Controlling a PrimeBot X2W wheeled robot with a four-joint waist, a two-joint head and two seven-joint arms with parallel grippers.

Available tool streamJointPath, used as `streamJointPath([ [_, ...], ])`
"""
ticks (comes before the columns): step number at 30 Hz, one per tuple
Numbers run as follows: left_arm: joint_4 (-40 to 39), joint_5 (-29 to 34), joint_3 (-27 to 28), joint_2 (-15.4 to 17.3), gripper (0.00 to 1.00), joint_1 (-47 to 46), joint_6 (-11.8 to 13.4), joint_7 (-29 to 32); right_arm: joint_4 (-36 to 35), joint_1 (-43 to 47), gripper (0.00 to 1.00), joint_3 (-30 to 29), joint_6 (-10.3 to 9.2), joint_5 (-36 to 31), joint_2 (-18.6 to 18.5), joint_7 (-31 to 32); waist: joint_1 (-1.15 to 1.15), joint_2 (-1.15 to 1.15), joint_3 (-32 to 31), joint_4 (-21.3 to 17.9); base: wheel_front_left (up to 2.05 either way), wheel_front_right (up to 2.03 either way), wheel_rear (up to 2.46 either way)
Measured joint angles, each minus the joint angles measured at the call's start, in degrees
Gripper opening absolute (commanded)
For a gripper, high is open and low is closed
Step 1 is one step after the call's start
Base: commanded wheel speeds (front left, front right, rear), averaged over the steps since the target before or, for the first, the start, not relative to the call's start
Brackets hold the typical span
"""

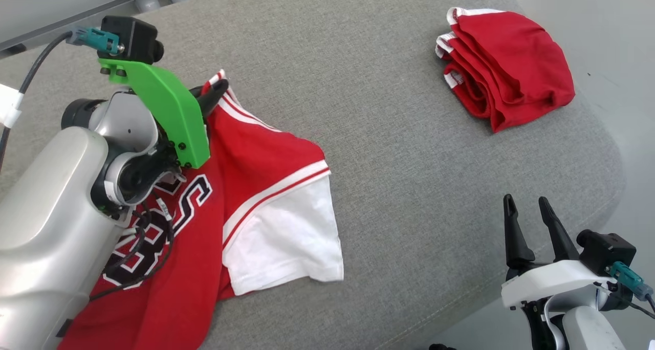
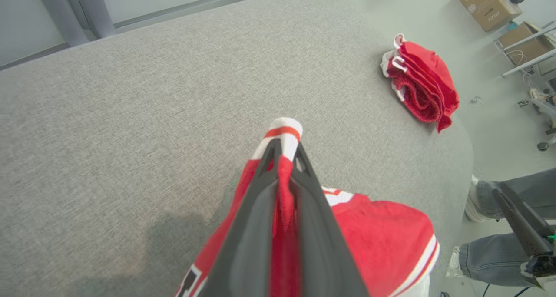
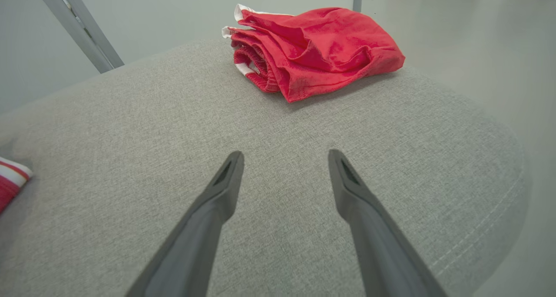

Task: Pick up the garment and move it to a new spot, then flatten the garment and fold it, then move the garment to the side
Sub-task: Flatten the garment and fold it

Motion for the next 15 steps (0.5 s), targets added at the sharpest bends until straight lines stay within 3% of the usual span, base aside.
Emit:
streamJointPath([
  [1,1.8,0.7,-0.2,0.0,0.36,-0.5,-0.3,-0.5,0.1,0.0,1.00,0.1,0.00,0.2,0.0,0.0,0.00,0.00,0.2,-0.2,0.00,0.00,0.00],
  [3,4.7,2.3,-1.1,0.3,0.42,-1.2,-1.5,-1.5,0.1,0.0,1.00,0.1,0.00,0.2,0.0,0.0,0.00,0.00,0.5,-0.5,0.00,0.00,0.00],
  [4,5.9,3.2,-1.3,0.4,0.49,-1.5,-1.9,-2.3,0.1,0.0,1.00,0.0,0.00,0.2,0.0,0.0,0.00,0.00,0.6,-0.5,0.00,0.00,0.00],
  [5,7.3,4.1,-1.6,0.6,0.91,-1.8,-2.2,-3.1,0.1,0.0,1.00,-0.2,0.00,0.2,0.0,0.0,0.00,0.00,0.7,-0.5,0.00,0.00,0.00],
  [6,8.4,4.8,-1.9,0.7,1.00,-2.0,-2.6,-3.8,0.1,0.0,1.00,-0.3,0.00,0.2,0.0,0.0,0.00,0.00,0.7,-0.3,0.00,0.00,0.00],
  [15,10.4,7.4,-1.8,-0.9,1.00,-2.9,-5.5,-11.3,-0.1,0.2,1.00,-2.4,0.00,-2.7,0.0,0.0,0.00,0.00,-0.2,3.9,0.00,0.00,0.00],
])
